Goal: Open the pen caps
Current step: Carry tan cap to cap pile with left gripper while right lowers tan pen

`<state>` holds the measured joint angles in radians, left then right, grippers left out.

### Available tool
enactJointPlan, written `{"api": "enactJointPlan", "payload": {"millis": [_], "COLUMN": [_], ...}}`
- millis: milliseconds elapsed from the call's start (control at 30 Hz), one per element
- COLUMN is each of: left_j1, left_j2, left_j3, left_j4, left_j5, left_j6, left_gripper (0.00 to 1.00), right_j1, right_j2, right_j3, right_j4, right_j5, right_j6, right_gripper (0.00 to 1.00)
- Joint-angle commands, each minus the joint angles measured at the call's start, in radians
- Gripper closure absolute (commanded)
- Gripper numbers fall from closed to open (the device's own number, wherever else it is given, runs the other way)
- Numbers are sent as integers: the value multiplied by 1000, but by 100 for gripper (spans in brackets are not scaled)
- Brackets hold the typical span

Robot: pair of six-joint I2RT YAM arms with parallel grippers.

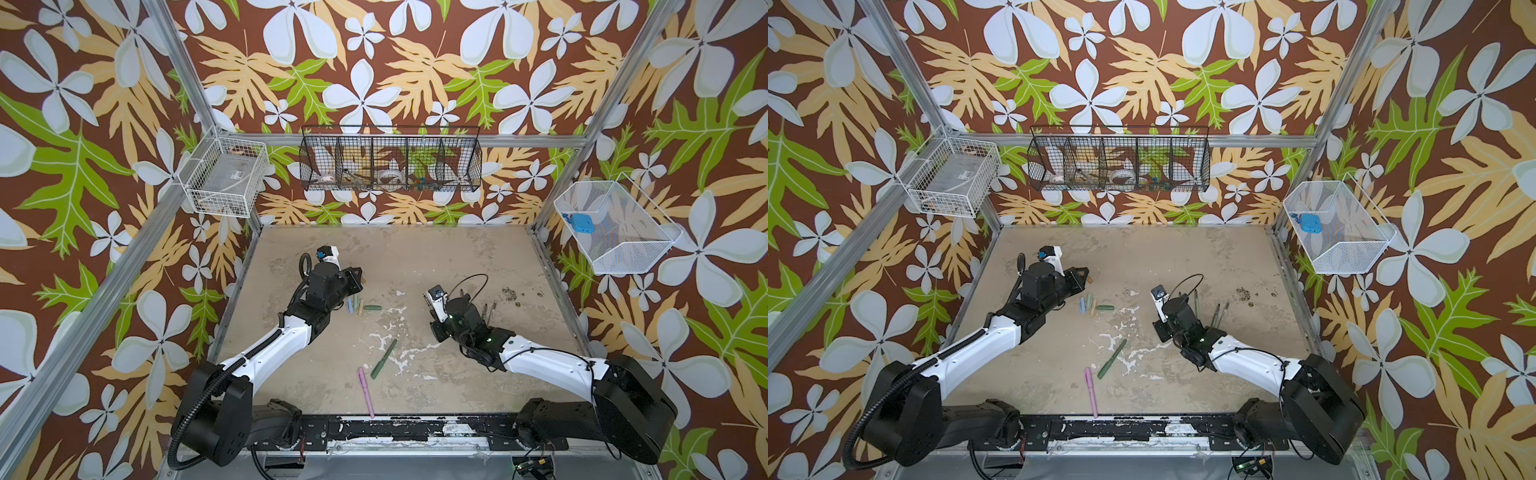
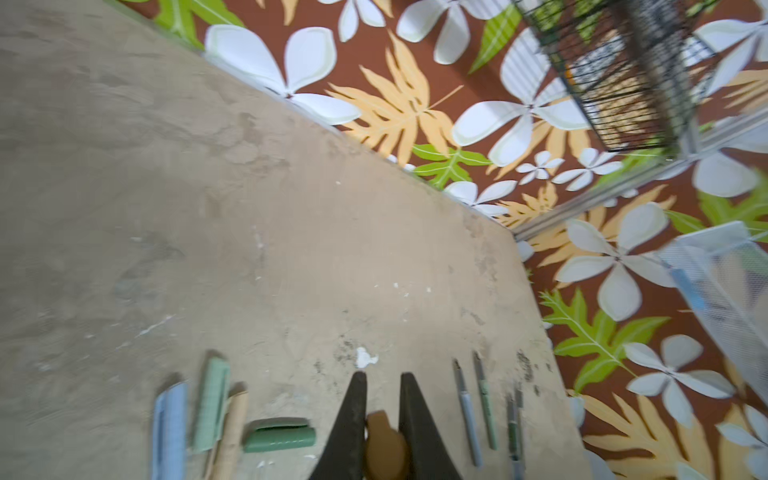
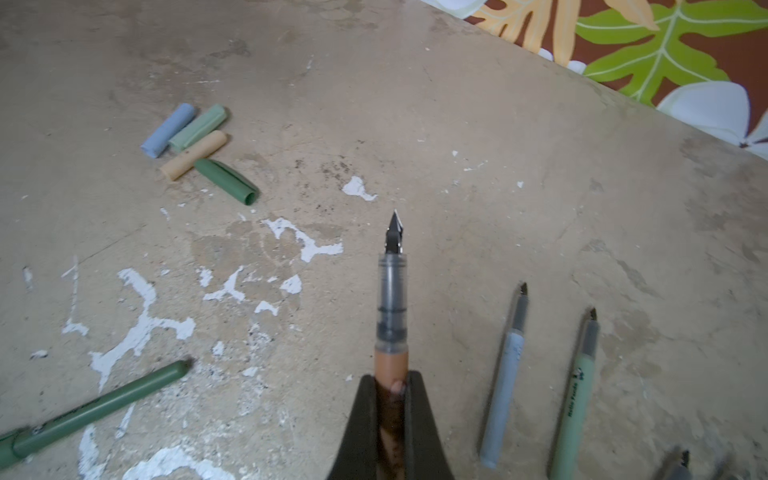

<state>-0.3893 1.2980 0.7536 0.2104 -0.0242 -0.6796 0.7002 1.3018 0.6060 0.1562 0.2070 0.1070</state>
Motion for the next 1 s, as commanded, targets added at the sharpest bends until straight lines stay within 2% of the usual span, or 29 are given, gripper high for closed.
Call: {"api": "enactJointPlan", "payload": {"millis": [0,133,367,567,800,967], "left_j1": [7,51,74,103,109,112], "left_j2": [3,10,38,92,129,174], "left_j3": [-19,-60,-94,-115,-103,-73], "left_j4": [-102,-117,-128,-140,-141,-170], "left_j5": [-154,-163,-205,-154,-142,-128], "left_j6": [17,10,53,60,89,98], "left_gripper": [100,100,100,100,100,100], "right_j1": [-28,-91,-232,-292,-372,-445], "right_j2": [-17,-48,-79,-55,3,66], "right_j3": [-14,-39,-80,-80,-67,-52], "right_j4": [8,12,6,0,7,20], "right_j5": [70,80,82,108,35,-77], "right_j6": [57,95,184,225,269,295], "right_gripper": [100,100,100,100,100,100]}}
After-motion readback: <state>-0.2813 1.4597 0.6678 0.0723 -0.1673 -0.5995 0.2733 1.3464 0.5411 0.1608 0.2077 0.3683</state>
